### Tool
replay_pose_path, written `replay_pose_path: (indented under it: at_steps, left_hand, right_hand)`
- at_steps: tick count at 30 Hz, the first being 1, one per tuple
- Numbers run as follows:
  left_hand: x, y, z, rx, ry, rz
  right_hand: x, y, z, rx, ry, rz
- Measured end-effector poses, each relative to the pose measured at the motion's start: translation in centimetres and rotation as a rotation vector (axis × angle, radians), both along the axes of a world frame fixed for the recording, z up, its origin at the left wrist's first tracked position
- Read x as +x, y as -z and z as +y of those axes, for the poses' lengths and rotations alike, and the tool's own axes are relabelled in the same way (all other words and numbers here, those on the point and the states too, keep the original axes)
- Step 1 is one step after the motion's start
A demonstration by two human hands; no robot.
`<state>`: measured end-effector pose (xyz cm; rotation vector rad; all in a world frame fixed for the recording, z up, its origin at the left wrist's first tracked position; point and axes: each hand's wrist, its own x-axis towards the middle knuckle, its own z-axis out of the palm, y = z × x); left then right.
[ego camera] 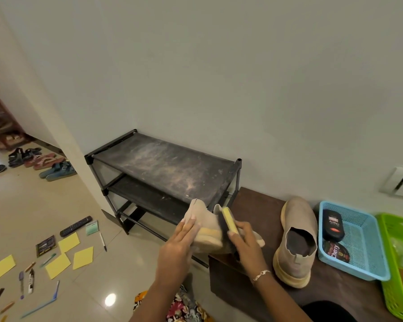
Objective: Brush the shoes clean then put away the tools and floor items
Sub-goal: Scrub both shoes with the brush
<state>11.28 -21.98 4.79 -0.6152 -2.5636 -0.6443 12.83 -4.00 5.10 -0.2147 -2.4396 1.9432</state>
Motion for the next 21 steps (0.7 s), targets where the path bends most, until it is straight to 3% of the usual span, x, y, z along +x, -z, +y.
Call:
replay_pose_path:
  at_steps: [3, 5, 10, 12, 14, 17, 21]
  left_hand:
    - [-0.1, 0.1, 0.0, 0.028, 0.011, -0.012]
    - [0.3, 0.3, -0.2, 0.009, 0.006, -0.006]
    - [1.1, 0.4, -0.3, -0.019, 0.026, 0.013]
    - [1.0, 0.4, 0.0, -0.044, 0.025, 0.019]
    - [0.8, 0.4, 0.2, -0.068, 0.003, 0.023]
    - [0.9, 0.7, 0.0, -0.067, -0.012, 0.009]
    - [2.1, 0.7, -0.2, -0.080, 0.015, 0.022]
  right_hand:
    - [1.0, -1.9, -3.3, 0.070, -0.168, 0.221]
    - [1.1, -1.6, -3.0, 0.185, -0.175, 0.237]
    - [0.2, 1.6, 2.5, 0.243, 0.060, -0.184]
    - [0.5, 0.9, 1.4, 0.175, 0.050, -0.068]
    - [1.4, -1.0, -1.2, 0.057, -0.096, 0.097]
    - [2.5, -1.8, -2.9, 0.123, -0.216, 0.207]
    - [1.1, 0.9, 1.7, 0.228, -0.115, -0.070]
